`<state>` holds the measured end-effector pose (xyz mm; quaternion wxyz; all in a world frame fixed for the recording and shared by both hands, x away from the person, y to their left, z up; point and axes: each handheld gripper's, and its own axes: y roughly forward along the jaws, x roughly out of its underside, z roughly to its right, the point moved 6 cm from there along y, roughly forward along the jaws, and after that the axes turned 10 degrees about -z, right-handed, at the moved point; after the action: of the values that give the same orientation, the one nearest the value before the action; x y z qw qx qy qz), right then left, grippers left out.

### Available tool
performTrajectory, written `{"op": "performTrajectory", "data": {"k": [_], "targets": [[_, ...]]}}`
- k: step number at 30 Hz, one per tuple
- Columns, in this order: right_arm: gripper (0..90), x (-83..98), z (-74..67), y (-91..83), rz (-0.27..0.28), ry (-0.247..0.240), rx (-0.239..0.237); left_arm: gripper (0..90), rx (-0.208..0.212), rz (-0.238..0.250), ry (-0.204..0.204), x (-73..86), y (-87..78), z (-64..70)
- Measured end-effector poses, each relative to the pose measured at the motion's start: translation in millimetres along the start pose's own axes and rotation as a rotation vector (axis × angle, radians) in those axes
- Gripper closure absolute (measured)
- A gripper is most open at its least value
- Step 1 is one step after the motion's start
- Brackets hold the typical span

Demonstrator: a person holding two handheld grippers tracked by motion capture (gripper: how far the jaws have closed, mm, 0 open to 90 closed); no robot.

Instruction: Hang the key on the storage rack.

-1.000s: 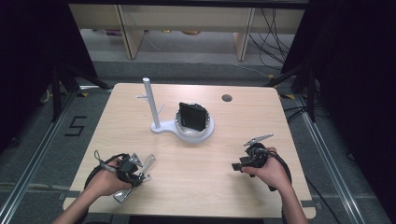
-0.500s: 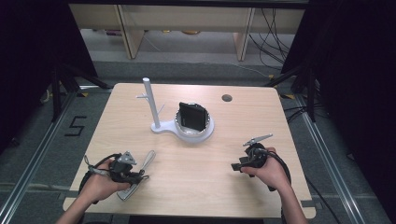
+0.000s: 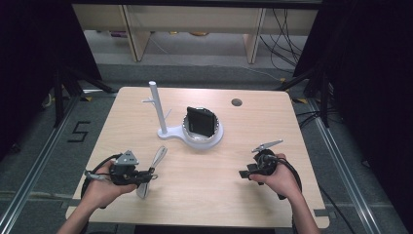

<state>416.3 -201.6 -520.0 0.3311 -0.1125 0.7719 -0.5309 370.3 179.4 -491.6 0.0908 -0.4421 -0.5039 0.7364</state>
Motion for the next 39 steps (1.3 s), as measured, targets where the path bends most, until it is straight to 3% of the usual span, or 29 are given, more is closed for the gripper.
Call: {"op": "performTrajectory", "data": {"k": [2, 3, 8, 10, 11, 12, 15, 16, 19, 21, 22, 24, 26, 27, 34, 36, 37, 39], "targets": [[51.8, 0.3, -3.1, -0.5, -0.020, 0.016, 0.001, 78.9, 0.000, 0.017, 0.006, -3.4, -0.8, 1.4], [52.1, -1.7, -4.1, 0.6, -0.002, -0.017, -0.013, 78.9, 0.002, 0.026, 0.000, -5.0, -1.3, 3.0], [54.5, -8.2, -15.6, 1.8, 0.002, -0.042, -0.048, 79.0, 0.014, 0.082, 0.006, -14.6, -2.8, 6.2], [55.0, -10.7, -18.6, 3.5, 0.014, -0.047, -0.062, 79.0, 0.017, 0.083, 0.009, -15.9, -3.1, 6.7], [55.5, -14.0, -22.6, 3.4, 0.008, -0.061, -0.055, 79.0, 0.013, 0.134, -0.009, -20.8, -2.7, 8.2], [55.5, -15.6, -27.2, 4.5, 0.010, -0.048, -0.070, 79.0, 0.006, 0.130, 0.006, -21.3, -4.1, 6.3], [55.6, -19.9, -30.9, 7.3, 0.011, -0.074, -0.084, 78.9, 0.002, 0.209, -0.024, -26.6, -8.1, 5.4], [55.6, -19.9, -30.9, 7.3, 0.011, -0.074, -0.084, 79.0, 0.002, 0.209, -0.024, -26.6, -8.1, 5.4], [55.5, -21.2, -33.3, 9.8, 0.006, -0.079, -0.086, 79.0, -0.022, 0.298, -0.059, -30.8, -17.0, -2.4], [55.4, -20.8, -33.5, 9.9, 0.009, -0.079, -0.082, 78.9, -0.037, 0.319, -0.072, -31.6, -19.0, -4.7], [55.3, -20.6, -33.5, 10.3, 0.008, -0.079, -0.083, 79.0, -0.057, 0.363, -0.095, -33.6, -22.6, -9.3], [55.3, -19.0, -33.1, 9.4, -0.005, -0.056, -0.072, 79.0, -0.059, 0.376, -0.098, -34.4, -23.9, -11.3], [55.3, -19.9, -32.6, 10.2, 0.013, -0.073, -0.073, 79.0, -0.075, 0.401, -0.109, -36.2, -26.3, -15.0], [55.3, -20.0, -32.0, 10.1, 0.023, -0.068, -0.070, 79.0, -0.103, 0.414, -0.117, -37.4, -28.5, -18.5], [55.3, -19.9, -28.0, 7.6, 0.066, -0.053, -0.060, 79.0, -0.136, 0.472, -0.146, -42.7, -33.3, -25.4], [55.1, -19.4, -27.6, 6.1, 0.080, -0.026, -0.065, 79.1, -0.155, 0.504, -0.157, -46.4, -36.8, -28.3], [54.9, -20.1, -25.6, 6.4, 0.100, -0.037, -0.058, 79.0, -0.158, 0.520, -0.161, -48.1, -37.9, -29.2], [54.9, -18.7, -24.3, 4.0, 0.085, -0.039, -0.052, 79.0, -0.176, 0.531, -0.167, -50.5, -40.5, -31.6]]}}
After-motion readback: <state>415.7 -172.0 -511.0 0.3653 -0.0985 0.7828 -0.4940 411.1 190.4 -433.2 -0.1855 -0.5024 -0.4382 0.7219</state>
